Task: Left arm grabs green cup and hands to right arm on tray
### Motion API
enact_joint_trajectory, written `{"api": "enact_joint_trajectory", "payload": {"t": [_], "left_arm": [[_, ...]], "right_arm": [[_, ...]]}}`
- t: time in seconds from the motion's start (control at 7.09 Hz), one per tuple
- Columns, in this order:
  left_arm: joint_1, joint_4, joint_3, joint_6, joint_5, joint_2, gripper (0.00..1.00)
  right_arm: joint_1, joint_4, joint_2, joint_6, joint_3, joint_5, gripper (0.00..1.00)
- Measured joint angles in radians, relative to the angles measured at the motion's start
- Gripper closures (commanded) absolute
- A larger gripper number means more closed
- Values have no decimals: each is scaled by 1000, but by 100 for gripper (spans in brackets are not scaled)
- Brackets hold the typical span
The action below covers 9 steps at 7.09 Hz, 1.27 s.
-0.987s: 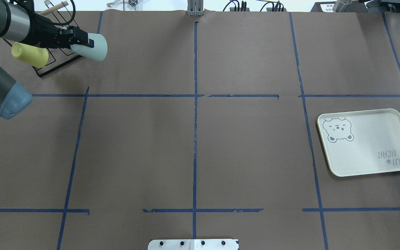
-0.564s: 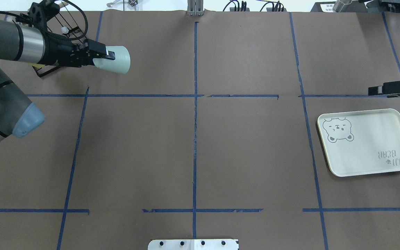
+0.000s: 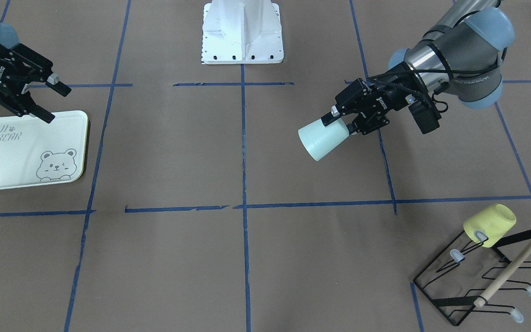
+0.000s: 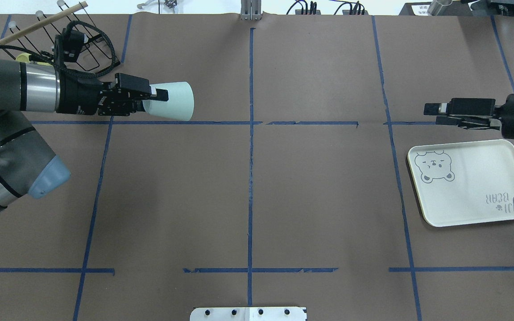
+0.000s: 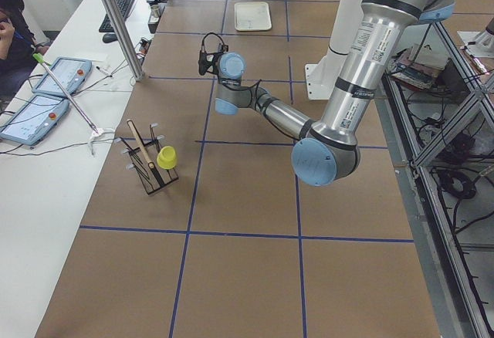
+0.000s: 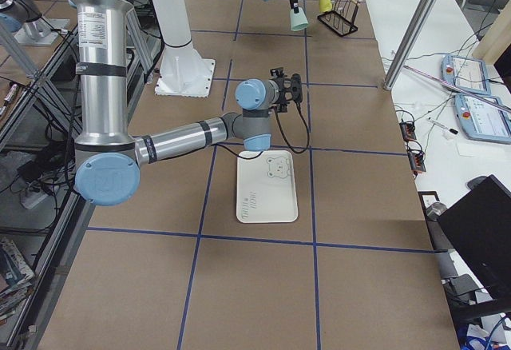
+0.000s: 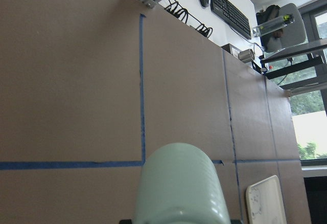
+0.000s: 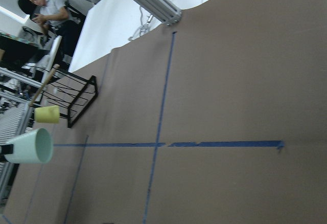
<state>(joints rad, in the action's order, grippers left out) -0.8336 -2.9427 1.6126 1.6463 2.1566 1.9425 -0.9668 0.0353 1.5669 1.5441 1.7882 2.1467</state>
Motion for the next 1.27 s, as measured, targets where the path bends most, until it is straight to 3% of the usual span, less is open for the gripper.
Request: {"api": "enact_joint_trajectory", "payload": {"t": [0.28, 0.56, 0.85, 1.27], "left_arm": [[67, -87, 3, 61, 6, 8, 64], [118, -163, 4, 151, 6, 31, 64], [150, -225, 4, 219, 6, 62, 64], [193, -319, 22, 298, 5, 76, 64]], "right_arm": [[124, -232, -85, 143, -78, -106, 0], [306, -343, -182, 275, -102, -289, 0], [449, -375, -256, 315, -104, -425, 0], [492, -370, -306, 321, -104, -455, 0]]}}
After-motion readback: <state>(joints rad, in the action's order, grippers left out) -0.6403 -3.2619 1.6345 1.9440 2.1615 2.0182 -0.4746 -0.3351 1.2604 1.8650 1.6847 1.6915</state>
